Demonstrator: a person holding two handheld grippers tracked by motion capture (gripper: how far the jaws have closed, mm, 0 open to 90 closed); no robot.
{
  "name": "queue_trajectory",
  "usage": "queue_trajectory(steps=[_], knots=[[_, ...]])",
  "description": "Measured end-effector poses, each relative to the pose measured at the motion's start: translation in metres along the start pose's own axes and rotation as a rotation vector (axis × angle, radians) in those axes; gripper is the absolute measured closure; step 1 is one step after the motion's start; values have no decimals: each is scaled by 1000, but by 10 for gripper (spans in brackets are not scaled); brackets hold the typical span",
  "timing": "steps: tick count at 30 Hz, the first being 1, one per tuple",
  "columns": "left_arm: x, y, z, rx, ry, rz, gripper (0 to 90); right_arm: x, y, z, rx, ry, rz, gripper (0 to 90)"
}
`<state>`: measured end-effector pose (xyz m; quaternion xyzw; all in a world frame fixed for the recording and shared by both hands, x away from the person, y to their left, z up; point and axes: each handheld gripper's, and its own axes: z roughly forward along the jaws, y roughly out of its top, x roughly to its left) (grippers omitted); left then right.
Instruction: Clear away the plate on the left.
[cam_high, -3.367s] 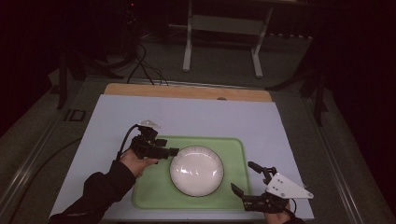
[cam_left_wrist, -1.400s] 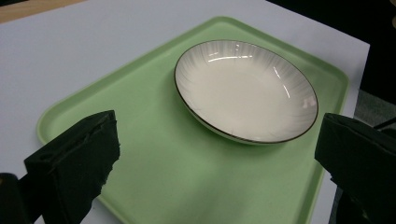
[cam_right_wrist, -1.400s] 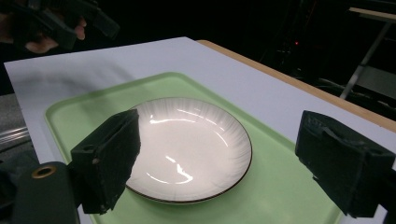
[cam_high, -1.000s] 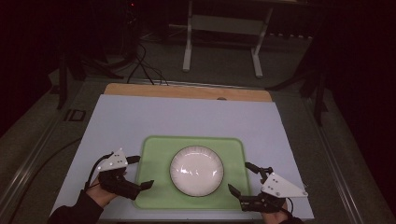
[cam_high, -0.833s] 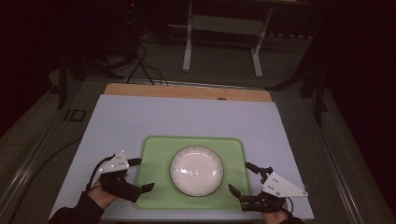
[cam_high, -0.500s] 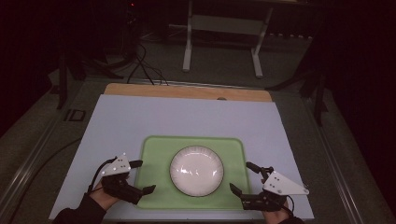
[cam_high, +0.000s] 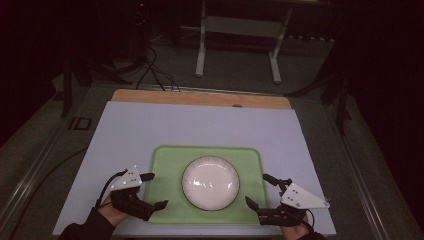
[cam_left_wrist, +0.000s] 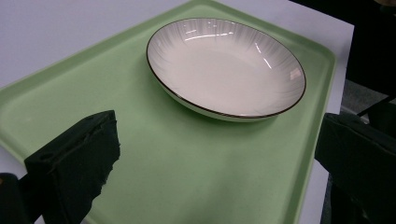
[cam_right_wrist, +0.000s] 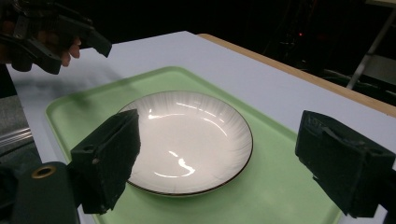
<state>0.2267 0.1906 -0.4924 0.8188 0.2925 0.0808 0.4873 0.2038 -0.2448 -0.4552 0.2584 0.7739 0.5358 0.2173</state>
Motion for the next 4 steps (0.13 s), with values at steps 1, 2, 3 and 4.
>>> queue_trajectory(steps=[1,2,3,4], knots=[[0,0,0,1,2,0,0,0,0,0,0,0,0,139],[0,0,0,2,2,1,0,0,0,0,0,-1,0,139],[0,0,0,2,2,1,0,0,0,0,0,-1,0,139],[0,0,1,4,1,0,0,0,0,0,1,-1,1,138]])
